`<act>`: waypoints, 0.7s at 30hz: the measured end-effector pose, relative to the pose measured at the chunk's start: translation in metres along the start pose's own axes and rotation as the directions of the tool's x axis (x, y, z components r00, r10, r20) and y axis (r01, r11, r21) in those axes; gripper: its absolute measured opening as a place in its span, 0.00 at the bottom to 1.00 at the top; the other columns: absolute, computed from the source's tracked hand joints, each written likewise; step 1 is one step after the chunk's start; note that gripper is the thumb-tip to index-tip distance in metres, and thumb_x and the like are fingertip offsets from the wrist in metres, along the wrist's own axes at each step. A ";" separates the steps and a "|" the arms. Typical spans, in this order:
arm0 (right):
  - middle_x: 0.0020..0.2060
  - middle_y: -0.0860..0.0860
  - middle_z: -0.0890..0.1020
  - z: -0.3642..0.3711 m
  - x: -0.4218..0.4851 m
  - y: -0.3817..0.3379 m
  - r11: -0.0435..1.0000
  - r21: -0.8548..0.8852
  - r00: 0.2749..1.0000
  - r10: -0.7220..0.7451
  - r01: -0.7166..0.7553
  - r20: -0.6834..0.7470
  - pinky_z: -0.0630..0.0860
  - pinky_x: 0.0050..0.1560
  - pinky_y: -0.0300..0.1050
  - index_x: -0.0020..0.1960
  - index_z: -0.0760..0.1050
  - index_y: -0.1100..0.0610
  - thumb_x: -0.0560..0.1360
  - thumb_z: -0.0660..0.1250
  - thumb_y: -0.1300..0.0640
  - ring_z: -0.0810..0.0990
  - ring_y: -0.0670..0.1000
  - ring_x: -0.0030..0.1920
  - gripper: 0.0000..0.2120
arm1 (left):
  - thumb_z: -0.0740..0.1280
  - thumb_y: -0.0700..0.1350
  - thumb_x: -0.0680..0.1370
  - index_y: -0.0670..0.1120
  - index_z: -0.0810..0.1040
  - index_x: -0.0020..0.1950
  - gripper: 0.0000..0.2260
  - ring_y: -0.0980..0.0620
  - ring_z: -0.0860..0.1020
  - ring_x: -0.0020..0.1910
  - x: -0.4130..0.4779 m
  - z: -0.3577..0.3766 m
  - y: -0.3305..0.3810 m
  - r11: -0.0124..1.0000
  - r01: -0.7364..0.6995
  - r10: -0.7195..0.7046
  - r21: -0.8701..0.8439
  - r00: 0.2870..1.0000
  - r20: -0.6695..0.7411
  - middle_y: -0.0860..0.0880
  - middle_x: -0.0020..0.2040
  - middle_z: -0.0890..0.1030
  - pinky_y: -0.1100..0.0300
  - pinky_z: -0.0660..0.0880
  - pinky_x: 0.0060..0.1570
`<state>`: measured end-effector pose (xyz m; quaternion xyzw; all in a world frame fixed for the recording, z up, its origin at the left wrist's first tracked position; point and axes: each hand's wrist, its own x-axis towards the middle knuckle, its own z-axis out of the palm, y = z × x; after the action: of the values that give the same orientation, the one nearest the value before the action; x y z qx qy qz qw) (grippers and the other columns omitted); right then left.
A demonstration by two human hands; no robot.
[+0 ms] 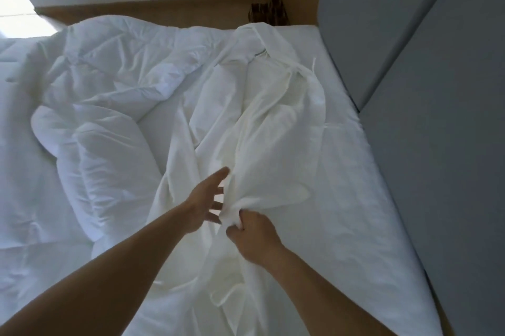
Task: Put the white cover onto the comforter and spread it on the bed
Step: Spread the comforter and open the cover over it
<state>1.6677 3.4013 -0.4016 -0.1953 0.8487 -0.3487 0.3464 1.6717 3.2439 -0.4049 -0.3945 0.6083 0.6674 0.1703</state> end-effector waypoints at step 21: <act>0.74 0.55 0.69 -0.002 0.037 0.092 0.805 0.415 0.875 0.482 -0.423 -0.045 0.68 0.69 0.50 0.78 0.60 0.55 0.78 0.65 0.42 0.70 0.56 0.71 0.34 | 0.61 0.48 0.82 0.41 0.81 0.53 0.13 0.45 0.81 0.43 0.022 -0.053 -0.048 0.959 0.170 -0.160 0.228 0.985 -0.063 0.42 0.50 0.84 0.55 0.77 0.43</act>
<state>1.6329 3.4438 -0.4839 0.1132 0.8064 -0.4322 0.3875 1.7090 3.1975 -0.4506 -0.4358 0.6508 0.5662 0.2569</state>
